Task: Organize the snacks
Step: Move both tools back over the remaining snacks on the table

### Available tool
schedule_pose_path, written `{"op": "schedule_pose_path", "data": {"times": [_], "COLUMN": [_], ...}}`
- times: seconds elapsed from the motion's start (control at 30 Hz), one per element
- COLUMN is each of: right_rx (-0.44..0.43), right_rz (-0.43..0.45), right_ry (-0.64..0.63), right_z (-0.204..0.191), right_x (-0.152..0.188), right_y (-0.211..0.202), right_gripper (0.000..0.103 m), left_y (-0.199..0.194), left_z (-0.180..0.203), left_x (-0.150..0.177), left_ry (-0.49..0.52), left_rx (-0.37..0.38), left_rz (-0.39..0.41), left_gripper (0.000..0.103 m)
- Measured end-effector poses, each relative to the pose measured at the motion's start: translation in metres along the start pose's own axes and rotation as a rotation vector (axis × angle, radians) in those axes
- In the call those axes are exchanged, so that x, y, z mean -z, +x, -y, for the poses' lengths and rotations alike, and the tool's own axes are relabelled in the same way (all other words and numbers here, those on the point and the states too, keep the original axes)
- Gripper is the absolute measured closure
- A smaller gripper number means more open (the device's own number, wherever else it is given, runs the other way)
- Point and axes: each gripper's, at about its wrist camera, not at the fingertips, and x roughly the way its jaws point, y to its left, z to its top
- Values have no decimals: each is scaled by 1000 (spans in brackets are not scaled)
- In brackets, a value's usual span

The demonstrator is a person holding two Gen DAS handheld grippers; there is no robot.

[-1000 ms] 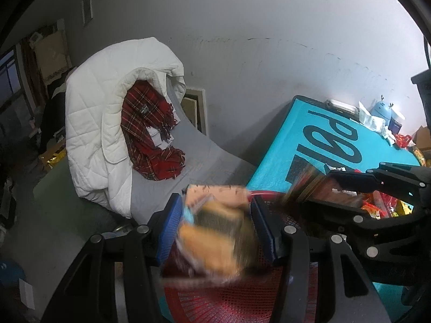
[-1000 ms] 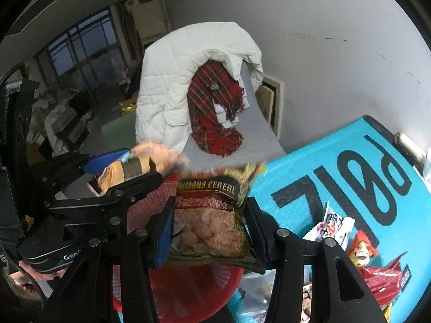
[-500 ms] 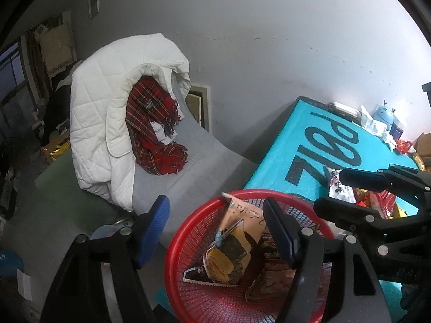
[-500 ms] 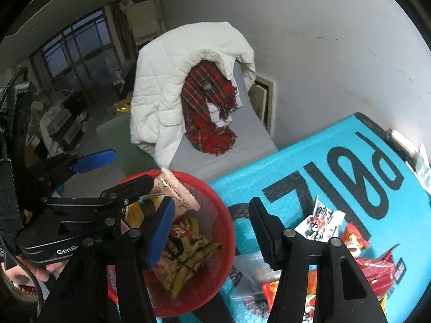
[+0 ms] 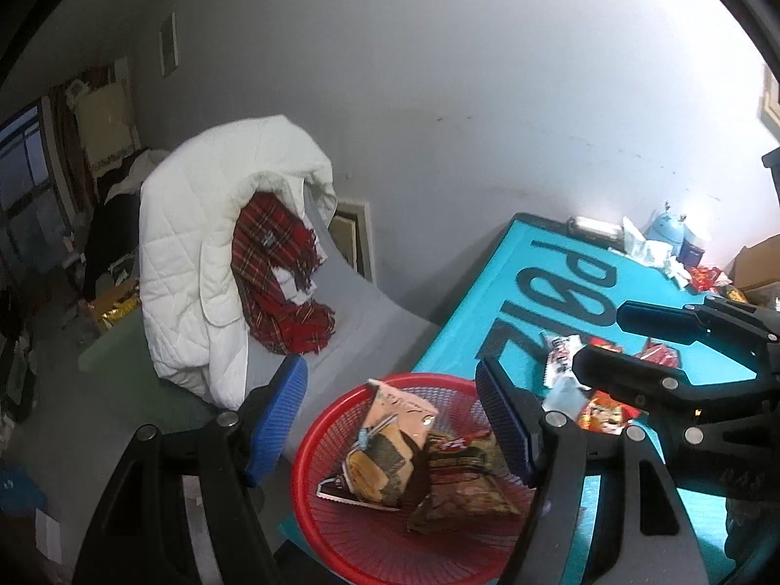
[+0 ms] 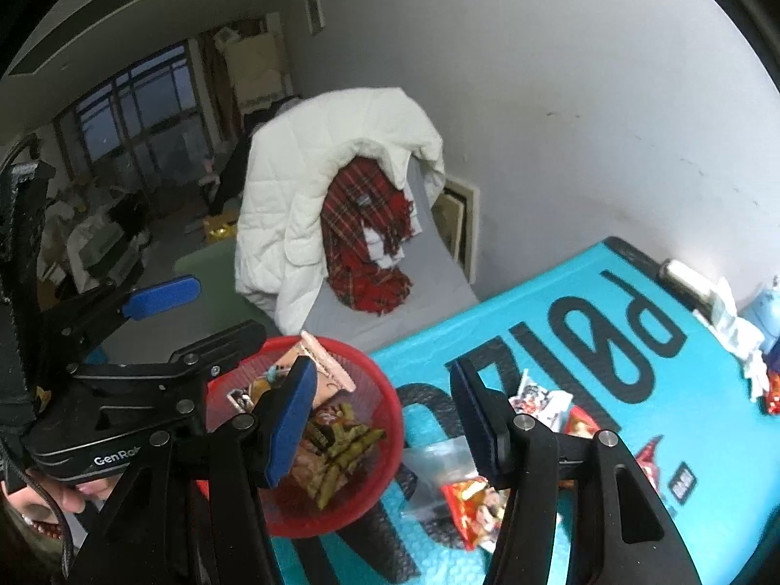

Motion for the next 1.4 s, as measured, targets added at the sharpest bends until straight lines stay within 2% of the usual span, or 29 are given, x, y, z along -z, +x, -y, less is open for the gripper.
{"op": "schedule_pose_path", "data": {"times": [0.4, 0.7, 0.83, 1.17, 1.4], "right_rx": [79, 134, 167, 211, 236], "right_rz": [70, 98, 98, 60, 36], "right_ry": [20, 53, 78, 157, 200], "right_z": [6, 12, 18, 39, 56], "right_x": [15, 38, 51, 89, 108], "right_y": [-63, -100, -112, -127, -131], "right_gripper": [46, 46, 41, 41, 41], "left_y": [-38, -63, -68, -58, -46], "left_z": [33, 62, 75, 110, 133], "left_x": [3, 15, 21, 39, 49], "left_ry": [28, 63, 78, 113, 133], "left_rx": [86, 158, 183, 269, 303], "left_rz": [42, 57, 61, 2, -47], "left_gripper": [32, 32, 32, 32, 32]}}
